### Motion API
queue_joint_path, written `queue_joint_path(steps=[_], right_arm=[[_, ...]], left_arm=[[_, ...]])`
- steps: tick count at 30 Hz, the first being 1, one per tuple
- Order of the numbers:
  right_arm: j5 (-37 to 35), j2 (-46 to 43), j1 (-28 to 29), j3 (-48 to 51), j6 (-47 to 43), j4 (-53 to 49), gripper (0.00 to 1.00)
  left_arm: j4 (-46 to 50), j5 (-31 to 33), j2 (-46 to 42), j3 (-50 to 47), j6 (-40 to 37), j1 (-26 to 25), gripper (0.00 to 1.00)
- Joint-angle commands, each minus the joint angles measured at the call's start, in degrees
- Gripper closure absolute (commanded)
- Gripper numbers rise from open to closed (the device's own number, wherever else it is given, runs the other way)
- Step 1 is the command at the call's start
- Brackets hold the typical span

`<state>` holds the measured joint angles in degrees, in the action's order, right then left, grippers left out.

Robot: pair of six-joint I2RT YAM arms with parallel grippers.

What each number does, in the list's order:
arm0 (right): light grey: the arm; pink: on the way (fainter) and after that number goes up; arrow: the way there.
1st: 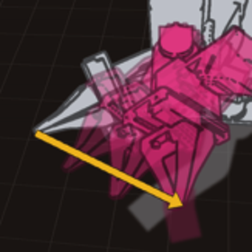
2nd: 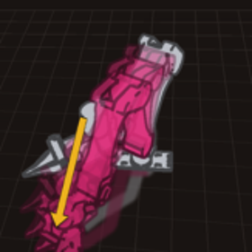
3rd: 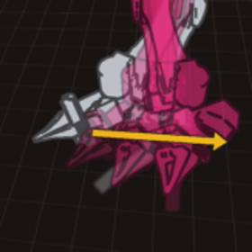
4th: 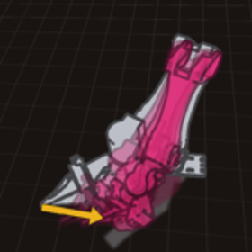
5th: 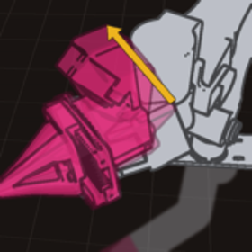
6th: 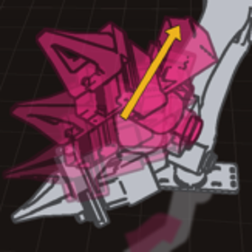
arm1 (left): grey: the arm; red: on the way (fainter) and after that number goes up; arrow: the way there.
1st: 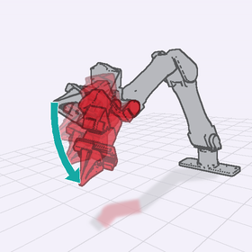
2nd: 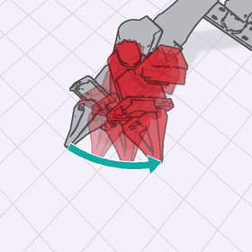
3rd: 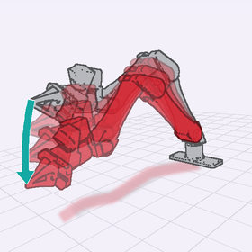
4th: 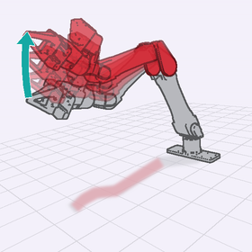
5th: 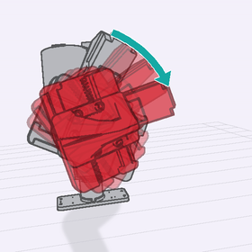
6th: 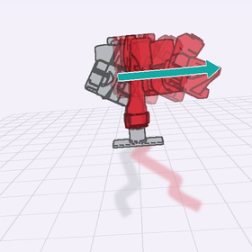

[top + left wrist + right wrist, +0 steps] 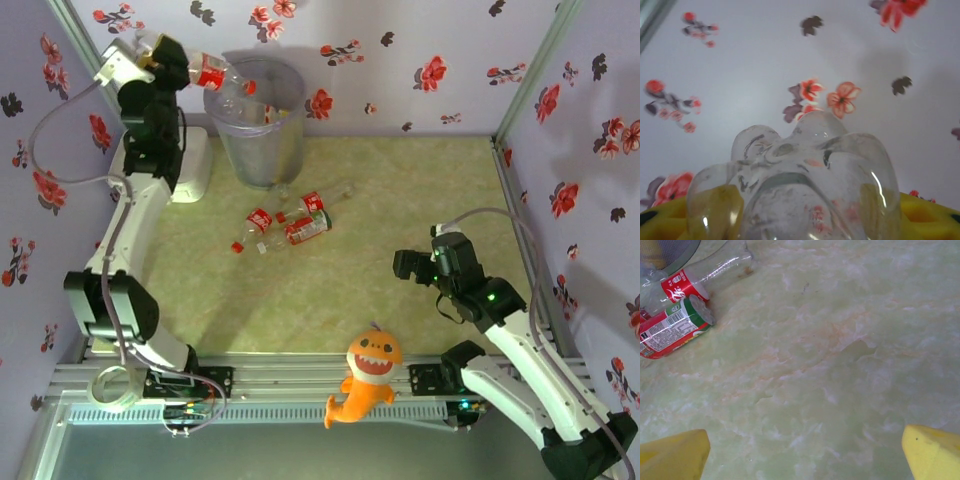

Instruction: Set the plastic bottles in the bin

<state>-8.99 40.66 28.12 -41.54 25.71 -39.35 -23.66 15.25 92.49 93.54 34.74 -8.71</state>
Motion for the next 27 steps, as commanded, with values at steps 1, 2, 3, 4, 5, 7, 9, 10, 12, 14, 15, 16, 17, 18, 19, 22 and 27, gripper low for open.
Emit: queue_joint_path(steps=[1,2,3,4,5,7,9,10,12,14,15,16,17,18,19,22,27], right_arm=[[-0.06,-0.46,-0.31,-0.38,0.87,-1.38,0.01],[-0.06,-0.48,-0.26,-0.29,0.9,-1.43,0.01],[-0.06,-0.6,-0.27,-0.15,0.99,-1.47,0.01],[-0.06,-0.69,-0.26,-0.08,1.05,-1.52,0.01],[-0.05,-0.87,-0.26,0.04,1.04,-1.54,0.01],[-0.15,-1.13,-0.29,0.17,1.06,-1.76,0.01],[-0.31,-1.31,-0.25,0.22,0.89,-2.07,0.01],[-0.4,-1.45,-0.34,0.08,0.83,-2.36,0.01],[-0.49,-1.7,-0.28,-0.01,0.68,-2.78,0.01],[-0.76,-1.96,-0.26,0.05,0.49,-3.31,0.01],[-0.98,-2.12,-0.3,0.01,0.48,-3.57,0.01],[-1.18,-2.4,-0.34,0.04,0.48,-3.83,0.01],[-1.34,-2.56,-0.33,0.01,0.39,-3.97,0.01],[-1.54,-2.77,-0.32,0.13,0.34,-4.06,0.01],[-1.59,-2.93,-0.34,0.28,0.34,-4.15,0.01],[-1.74,-3.03,-0.35,0.58,0.3,-4.07,0.01],[-1.73,-2.85,-0.35,0.95,0.13,-3.49,0.01]], left_arm=[[-4.98,-1.17,4.17,5.41,-13.47,-2.77,0.77],[-4.54,-1.35,5.42,6.66,-15.58,-3.58,0.75],[-4.0,-1.27,6.91,7.89,-17.87,-4.57,0.74],[-3.63,-1.25,8.31,9.08,-19.97,-5.61,0.72],[-3.36,-1.02,9.46,9.88,-21.82,-6.24,0.71],[-2.54,-0.22,12.25,11.88,-24.79,-7.68,0.69],[-2.09,1.36,14.9,13.75,-27.55,-8.9,0.68],[-1.8,1.79,16.43,14.8,-29.19,-9.47,0.69],[-1.16,3.39,19.16,17.04,-33.29,-10.81,0.69],[-0.05,4.43,21.75,19.19,-37.84,-12.23,0.68],[0.48,5.27,22.85,20.08,-40.03,-13.08,0.68],[1.22,6.16,23.89,20.94,-41.85,-13.66,0.68],[2.02,6.36,24.72,21.56,-42.79,-14.13,0.68],[3.33,6.57,25.49,22.3,-43.3,-14.4,0.67],[4.96,6.65,26.07,22.9,-43.49,-14.67,0.67],[10.08,6.64,27.55,24.38,-42.66,-14.78,0.67],[17.42,5.47,28.6,24.55,-41.92,-14.76,0.69]])
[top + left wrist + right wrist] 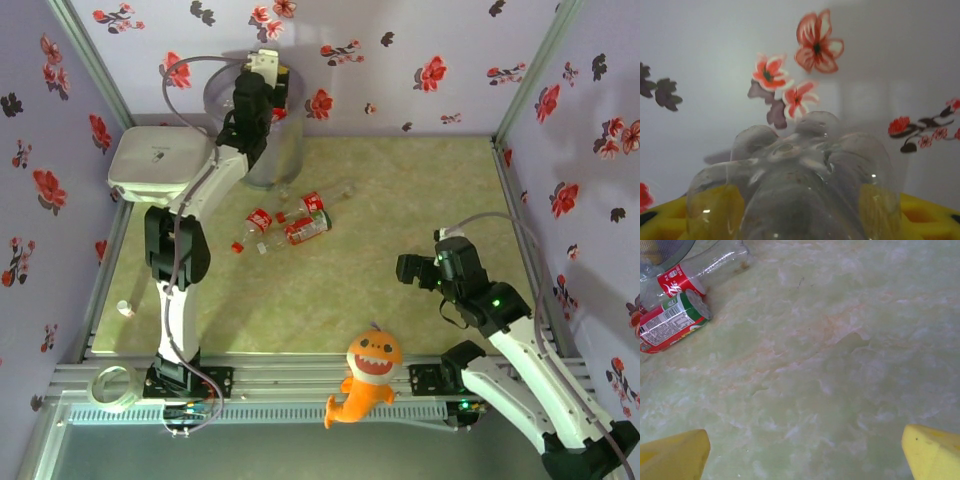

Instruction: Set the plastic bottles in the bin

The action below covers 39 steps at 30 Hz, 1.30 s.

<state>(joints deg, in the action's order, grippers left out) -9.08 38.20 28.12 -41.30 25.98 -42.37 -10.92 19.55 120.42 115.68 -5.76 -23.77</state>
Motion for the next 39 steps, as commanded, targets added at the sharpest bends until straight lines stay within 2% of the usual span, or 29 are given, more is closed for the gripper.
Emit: queue_joint_path(steps=[1,5,10,11,14,18,32,39], right_arm=[[-1.64,-0.3,-0.26,0.77,-0.2,-0.41,0.01],[-1.51,-0.1,-0.34,0.87,-0.29,-0.08,0.01],[-1.38,-0.06,-0.35,0.71,-0.14,-0.08,0.01],[-1.43,-0.09,-0.35,0.63,-0.2,-0.22,0.01],[-1.54,-0.21,-0.3,0.58,-0.15,-0.44,0.01],[-1.38,-0.04,-0.35,0.86,0.03,0.06,0.01],[-0.98,0.15,-0.34,0.34,0.03,-0.17,0.01],[-0.69,0.17,-0.35,0.15,0.37,-0.08,0.01]], left_arm=[[5.95,0.97,0.71,2.36,-1.14,0.3,0.69],[9.63,0.58,1.31,2.19,1.26,0.38,0.66],[12.61,-1.18,2.54,2.53,3.32,0.39,0.53],[12.97,-1.18,2.64,2.6,3.62,0.35,0.48],[13.55,-1.25,2.58,2.69,4.76,0.5,0.22],[13.64,-2.47,1.51,2.62,6.69,0.56,0.0],[17.99,-4.14,-1.21,8.41,5.76,0.91,0.0],[23.07,-3.87,-7.86,10.85,4.4,1.22,0.0]])
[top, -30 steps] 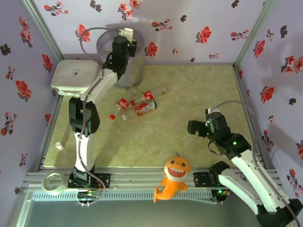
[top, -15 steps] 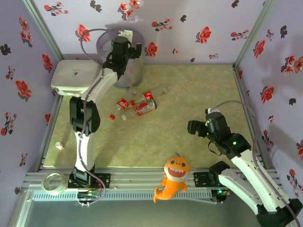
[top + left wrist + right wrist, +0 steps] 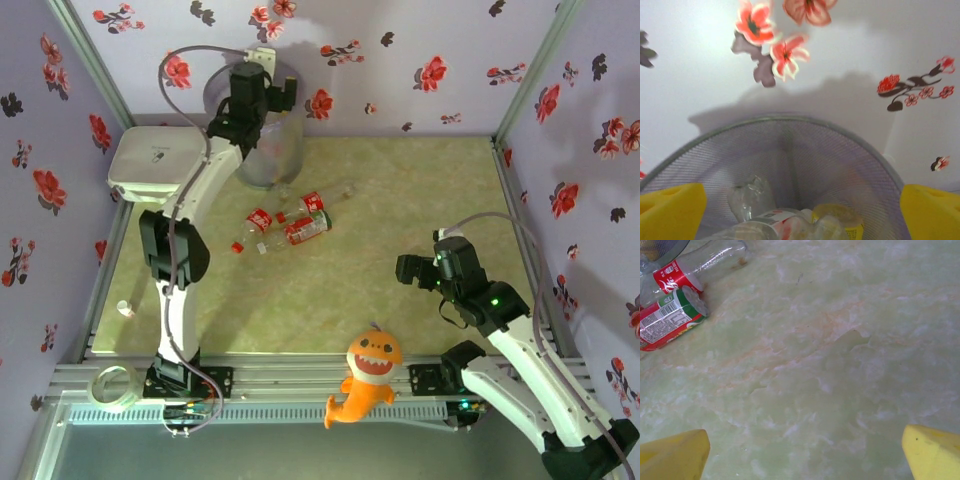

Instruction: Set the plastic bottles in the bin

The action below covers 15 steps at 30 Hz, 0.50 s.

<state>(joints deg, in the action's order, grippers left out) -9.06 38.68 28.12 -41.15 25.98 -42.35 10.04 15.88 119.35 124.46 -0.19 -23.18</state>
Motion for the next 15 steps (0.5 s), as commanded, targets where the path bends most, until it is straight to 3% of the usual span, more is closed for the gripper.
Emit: queue_joint_path(steps=[1,5,15], right_arm=[[-0.61,-0.33,-0.27,0.04,0.47,0.01,0.01],[-0.52,-0.46,-0.34,0.19,0.53,0.16,0.01],[0.16,0.98,-0.3,1.39,0.92,2.63,0.01]], left_arm=[[3.15,-0.17,-8.59,1.08,-1.42,0.74,0.0],[7.67,-1.88,-16.67,-6.92,-1.41,1.86,0.0],[8.87,-6.21,-46.67,-46.49,8.71,8.48,0.01]])
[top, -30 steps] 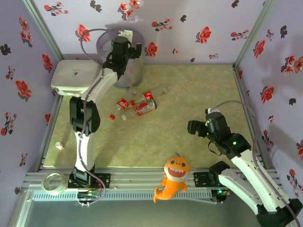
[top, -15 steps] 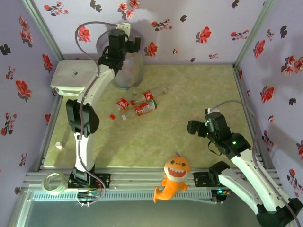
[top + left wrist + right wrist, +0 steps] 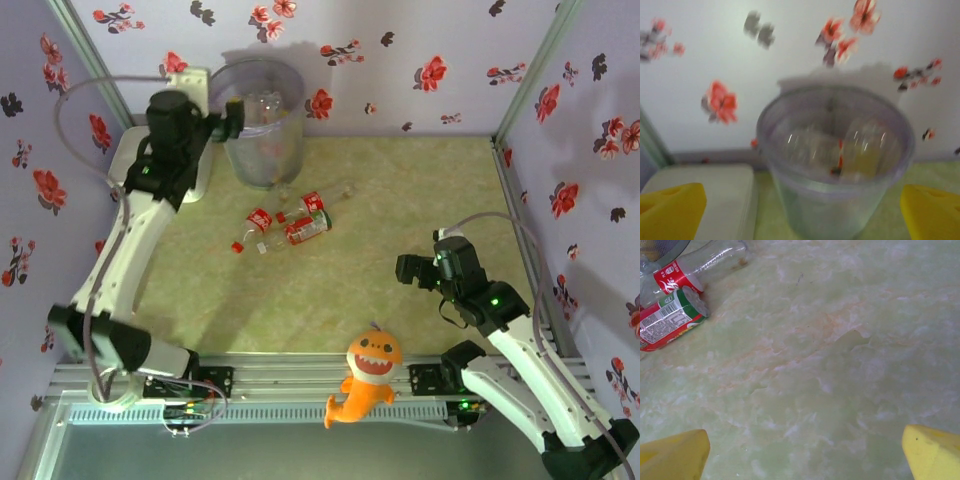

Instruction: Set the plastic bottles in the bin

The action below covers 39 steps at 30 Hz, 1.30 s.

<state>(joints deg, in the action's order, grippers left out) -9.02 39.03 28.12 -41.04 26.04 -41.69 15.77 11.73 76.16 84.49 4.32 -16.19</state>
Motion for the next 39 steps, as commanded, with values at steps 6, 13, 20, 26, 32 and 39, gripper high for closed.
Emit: queue_joint_path(steps=[6,13,20,26,32,39], right_arm=[[1.09,3.75,-0.26,1.31,0.8,4.59,0.01],[1.63,4.17,-0.26,0.86,1.4,4.26,0.01],[0.76,1.5,-0.26,1.87,2.46,2.63,0.01],[0.32,-0.07,-0.26,2.05,3.05,1.6,0.01],[0.26,-0.08,-0.26,1.86,3.26,1.17,0.01],[0.49,0.26,-0.25,1.87,3.53,1.44,0.01]], left_arm=[[7.63,-9.98,-10.25,-21.16,7.82,5.42,0.08],[5.69,-22.66,-4.07,-28.29,8.28,6.2,0.1],[2.5,-25.91,7.24,-26.5,6.36,6.05,0.05],[-0.46,-26.66,15.61,-25.16,6.26,4.61,0.04],[-2.27,-26.67,21.2,-24.47,6.66,2.87,0.03],[-2.59,-25.35,26.46,-22.17,6.51,2.46,0.1]])
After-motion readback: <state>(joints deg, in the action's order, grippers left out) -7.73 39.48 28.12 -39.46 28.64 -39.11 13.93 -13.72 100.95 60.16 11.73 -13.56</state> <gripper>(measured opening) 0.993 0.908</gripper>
